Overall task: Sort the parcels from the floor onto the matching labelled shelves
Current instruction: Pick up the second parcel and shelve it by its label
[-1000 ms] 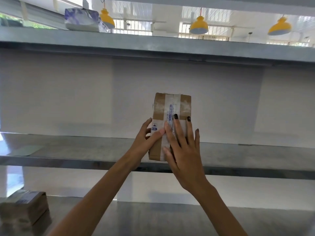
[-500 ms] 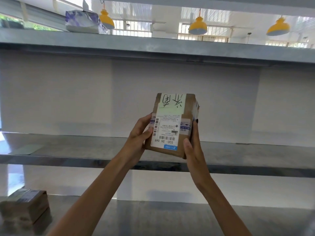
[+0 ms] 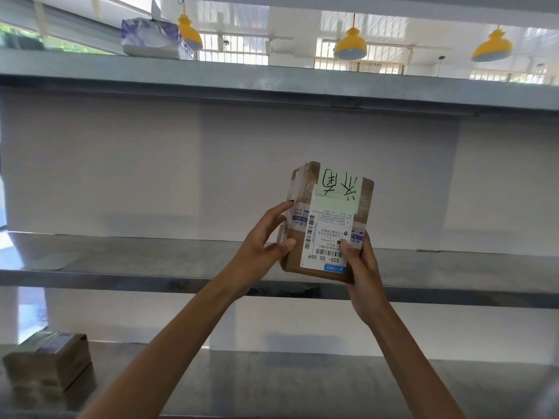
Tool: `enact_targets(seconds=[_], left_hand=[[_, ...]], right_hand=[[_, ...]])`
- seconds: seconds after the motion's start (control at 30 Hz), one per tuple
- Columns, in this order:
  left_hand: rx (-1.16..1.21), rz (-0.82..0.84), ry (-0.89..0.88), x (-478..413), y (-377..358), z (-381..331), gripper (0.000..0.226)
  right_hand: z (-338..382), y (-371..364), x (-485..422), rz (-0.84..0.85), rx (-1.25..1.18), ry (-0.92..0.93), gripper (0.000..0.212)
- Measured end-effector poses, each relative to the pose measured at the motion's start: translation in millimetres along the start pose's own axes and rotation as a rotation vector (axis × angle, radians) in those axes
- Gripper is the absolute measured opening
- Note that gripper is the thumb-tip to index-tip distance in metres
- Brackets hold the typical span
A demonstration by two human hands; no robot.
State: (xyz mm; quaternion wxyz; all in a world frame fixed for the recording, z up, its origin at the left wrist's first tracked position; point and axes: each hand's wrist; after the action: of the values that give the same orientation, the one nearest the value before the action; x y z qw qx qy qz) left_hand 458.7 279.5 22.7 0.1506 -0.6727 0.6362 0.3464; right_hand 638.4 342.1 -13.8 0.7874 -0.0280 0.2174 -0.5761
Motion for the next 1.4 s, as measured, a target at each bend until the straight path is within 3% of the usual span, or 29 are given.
enact_targets(seconds=[0.07, 0.17, 0.27, 0.37, 0.43, 0.57, 0.67, 0.73, 0.83, 0.9, 0.97, 1.1, 1.17, 1.27, 1.4], left_hand=[[-0.058, 0.037, 0.070, 0, 2, 0, 0.059], [0.048, 0.111, 0.186, -1, 3, -2, 0.070], [0.048, 0.055, 0.213, 1, 2, 3, 0.090], [0.203, -0.085, 0.230, -1, -2, 11, 0.089], [0.230, -0.139, 0.242, -1, -5, 14, 0.085], [0.169, -0.091, 0.261, 6, -11, 20, 0.095], [0.167, -0.077, 0.273, 5, -5, 16, 0.111], [0.241, -0.181, 0.203, -2, 8, 12, 0.114], [0.315, -0.281, 0.085, -10, 27, 9, 0.085], [0.285, -0.293, 0.068, -9, 27, 9, 0.053], [0.291, -0.378, 0.076, -7, 22, 12, 0.035], [0.413, -0.556, 0.097, -7, 12, 16, 0.030], [0.440, -0.580, 0.099, -8, 6, 18, 0.034], [0.385, -0.512, 0.137, -8, 3, 22, 0.034], [0.347, -0.355, 0.339, -10, 15, 28, 0.027]], right_hand=[[1, 2, 0, -0.001, 0.009, -0.004, 0.048], [3, 2, 1, -0.003, 0.082, 0.025, 0.047], [7, 1, 0, -0.007, 0.138, 0.074, 0.051], [2, 3, 0, 0.032, 0.044, 0.054, 0.058], [-9, 3, 2, 0.073, -0.050, -0.070, 0.067], [-21, -2, 2, 0.097, -0.217, -0.149, 0.085], [-13, 0, -3, 0.033, -0.148, -0.081, 0.071], [-7, 5, -6, 0.057, -0.046, -0.049, 0.062], [-1, 9, -8, 0.053, 0.093, -0.038, 0.048], [2, 5, -10, 0.051, 0.122, -0.011, 0.062], [2, 0, -13, 0.034, 0.096, 0.013, 0.088], [-6, -12, -9, 0.108, 0.012, -0.012, 0.103], [-14, -19, -2, 0.130, 0.020, -0.039, 0.094], [-22, -15, -1, 0.075, -0.005, 0.003, 0.082], [-8, 3, -7, -0.020, 0.027, 0.036, 0.103]])
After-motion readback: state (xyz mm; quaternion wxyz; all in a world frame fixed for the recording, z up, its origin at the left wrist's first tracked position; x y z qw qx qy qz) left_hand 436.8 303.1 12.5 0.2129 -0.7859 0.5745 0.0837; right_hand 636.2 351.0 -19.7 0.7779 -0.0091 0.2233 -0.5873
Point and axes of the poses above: each hand's wrist, its own x-axis away from the middle knuckle, its own y-axis out of the back of the hand, z = x × y, and after that the axes turned 6 degrees about -y, right-handed
